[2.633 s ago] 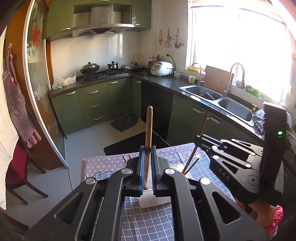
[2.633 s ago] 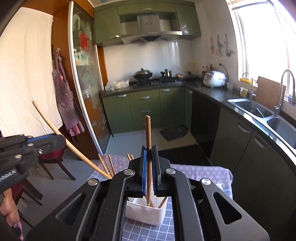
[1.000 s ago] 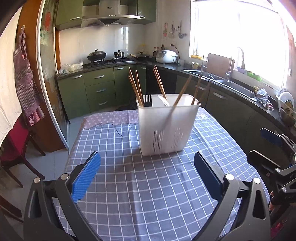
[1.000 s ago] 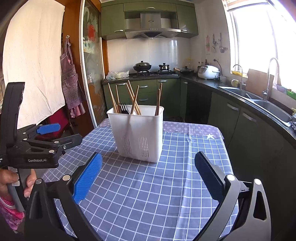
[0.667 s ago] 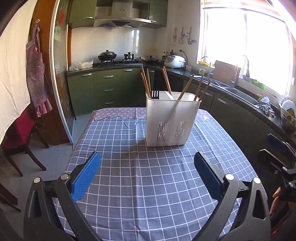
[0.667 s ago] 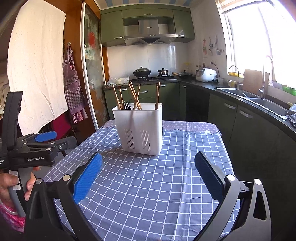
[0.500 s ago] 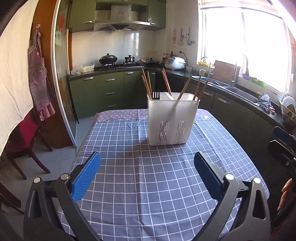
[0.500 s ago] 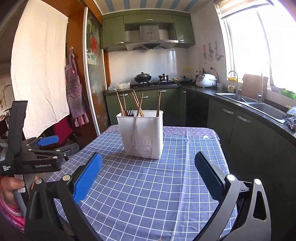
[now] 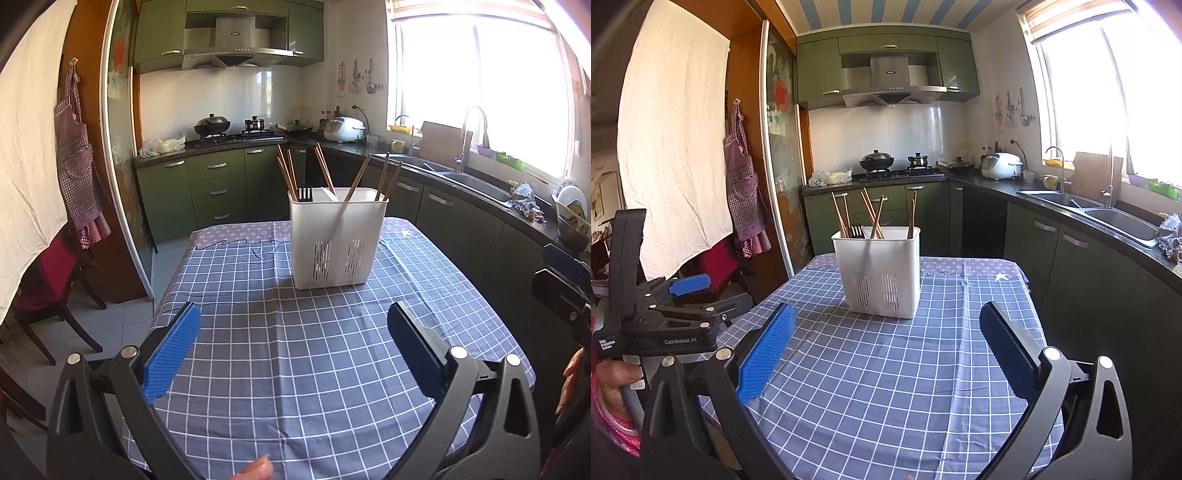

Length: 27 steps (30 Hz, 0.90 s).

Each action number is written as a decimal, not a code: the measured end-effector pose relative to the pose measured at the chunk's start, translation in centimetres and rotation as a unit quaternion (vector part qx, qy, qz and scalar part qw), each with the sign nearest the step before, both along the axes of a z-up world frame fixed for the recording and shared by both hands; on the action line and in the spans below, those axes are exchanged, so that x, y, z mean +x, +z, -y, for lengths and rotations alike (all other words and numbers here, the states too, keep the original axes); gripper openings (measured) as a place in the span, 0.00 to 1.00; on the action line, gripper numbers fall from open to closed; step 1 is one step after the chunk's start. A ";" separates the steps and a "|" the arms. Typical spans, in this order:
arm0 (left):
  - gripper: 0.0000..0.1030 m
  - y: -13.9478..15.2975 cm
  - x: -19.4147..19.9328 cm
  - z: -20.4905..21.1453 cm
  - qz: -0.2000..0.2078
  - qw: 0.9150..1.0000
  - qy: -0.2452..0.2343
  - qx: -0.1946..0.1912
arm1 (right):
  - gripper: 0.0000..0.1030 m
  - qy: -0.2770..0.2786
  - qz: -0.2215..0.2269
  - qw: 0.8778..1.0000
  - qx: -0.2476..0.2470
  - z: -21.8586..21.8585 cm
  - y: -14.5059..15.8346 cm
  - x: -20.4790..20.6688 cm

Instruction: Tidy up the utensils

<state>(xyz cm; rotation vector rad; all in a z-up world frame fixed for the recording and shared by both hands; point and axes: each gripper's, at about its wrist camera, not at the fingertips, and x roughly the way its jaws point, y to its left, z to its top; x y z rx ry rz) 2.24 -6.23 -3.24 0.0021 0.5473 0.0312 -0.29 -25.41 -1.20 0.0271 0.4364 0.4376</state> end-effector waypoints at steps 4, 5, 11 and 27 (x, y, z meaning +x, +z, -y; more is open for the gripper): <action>0.93 -0.1 0.2 0.0 -0.004 1.000 -0.002 -0.003 | 0.96 0.000 -0.006 1.000 0.000 -0.1 -0.3 0.4; 0.93 -0.1 0.2 0.0 -0.005 1.000 -0.002 -0.004 | 0.96 -0.001 -0.006 1.000 -0.001 -0.2 -0.4 0.5; 0.93 -0.1 0.4 -0.1 -0.008 1.000 0.001 -0.003 | 0.96 -0.002 -0.012 1.000 0.001 -0.2 -0.7 1.1; 0.93 -0.2 0.5 -0.5 -0.008 1.000 0.009 -0.002 | 0.96 0.004 -0.014 1.000 0.002 -0.6 -0.8 1.4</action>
